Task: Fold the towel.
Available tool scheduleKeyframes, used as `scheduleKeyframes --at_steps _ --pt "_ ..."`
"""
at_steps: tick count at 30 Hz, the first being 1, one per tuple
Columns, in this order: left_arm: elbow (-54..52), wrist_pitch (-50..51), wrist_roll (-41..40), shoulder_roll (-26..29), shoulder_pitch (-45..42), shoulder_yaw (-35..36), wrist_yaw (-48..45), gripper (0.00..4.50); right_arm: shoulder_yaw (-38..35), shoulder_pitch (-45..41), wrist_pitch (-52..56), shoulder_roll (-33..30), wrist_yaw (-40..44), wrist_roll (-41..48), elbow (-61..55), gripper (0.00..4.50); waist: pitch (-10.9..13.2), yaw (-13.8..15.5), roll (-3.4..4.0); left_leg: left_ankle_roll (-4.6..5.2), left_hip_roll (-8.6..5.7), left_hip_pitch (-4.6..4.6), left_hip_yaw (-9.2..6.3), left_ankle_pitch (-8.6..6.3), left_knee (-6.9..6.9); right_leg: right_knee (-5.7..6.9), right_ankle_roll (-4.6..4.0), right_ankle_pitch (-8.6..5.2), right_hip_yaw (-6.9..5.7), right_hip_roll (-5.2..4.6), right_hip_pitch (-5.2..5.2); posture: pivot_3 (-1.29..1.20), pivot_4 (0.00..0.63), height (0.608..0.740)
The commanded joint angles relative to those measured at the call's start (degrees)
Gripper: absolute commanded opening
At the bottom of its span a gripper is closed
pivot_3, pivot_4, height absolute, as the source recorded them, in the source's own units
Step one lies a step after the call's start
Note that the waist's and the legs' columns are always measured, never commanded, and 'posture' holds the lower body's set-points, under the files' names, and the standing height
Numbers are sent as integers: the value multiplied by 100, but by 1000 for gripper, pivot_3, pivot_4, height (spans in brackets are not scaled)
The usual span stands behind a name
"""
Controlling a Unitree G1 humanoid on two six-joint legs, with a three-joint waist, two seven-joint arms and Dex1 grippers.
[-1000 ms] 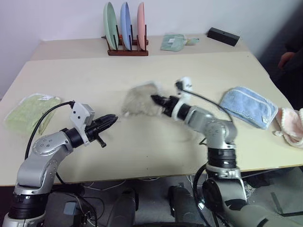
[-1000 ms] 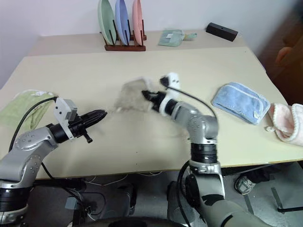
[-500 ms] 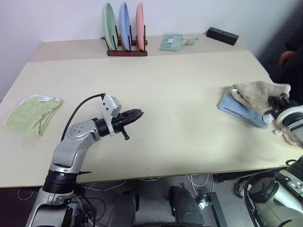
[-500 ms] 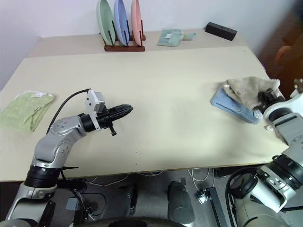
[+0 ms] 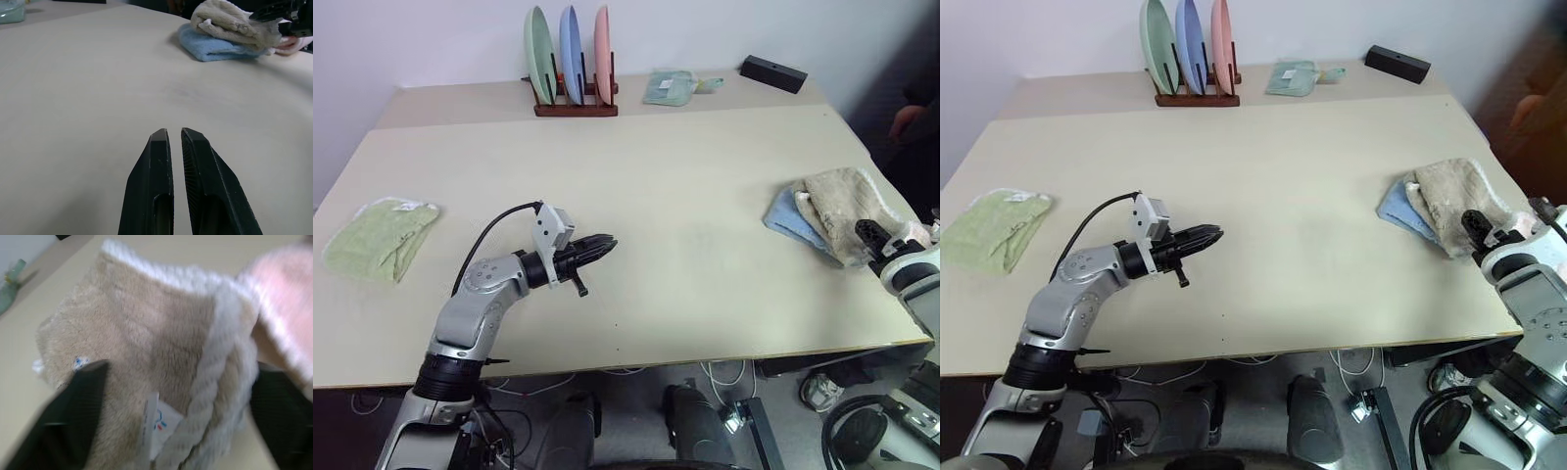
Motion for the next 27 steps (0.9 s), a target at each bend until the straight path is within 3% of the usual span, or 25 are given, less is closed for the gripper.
scheduleKeyframes --at_steps 1,6,11,19,27 --pt "-26 -226 79 -19 -85 78 30 376 65 269 -584 -487 120 -423 -684 4462 0 32 0 0 -1 0 0 0 1 -1 0 0 0 -1 0 0 150 740" --pt "626 -745 438 -50 -375 446 559 376 499 706 -1239 -1152 780 -868 -1219 4462 0 86 0 0 0 2 1 0 3 -2 0 -1 0 0 1 0 150 740" --pt "1278 -1324 791 295 -438 795 748 376 2298 1132 -1976 -1966 2324 -1296 -2105 4462 0 19 -1 0 4 8 3 0 0 -1 1 -1 0 3 1 0 150 740" --pt "913 -1362 776 612 188 1049 743 376 3632 605 -2645 -1510 3207 -1462 -1310 4462 6 124 -17 -1 -2 -4 -4 0 13 -9 3 -2 -5 -3 7 0 150 740" --pt "241 -1139 759 444 858 1106 1041 376 4189 181 -2905 -1033 3520 -1774 -508 4462 6 120 -17 -2 -2 -2 -6 -1 12 -7 2 -2 -5 -3 7 0 150 740"
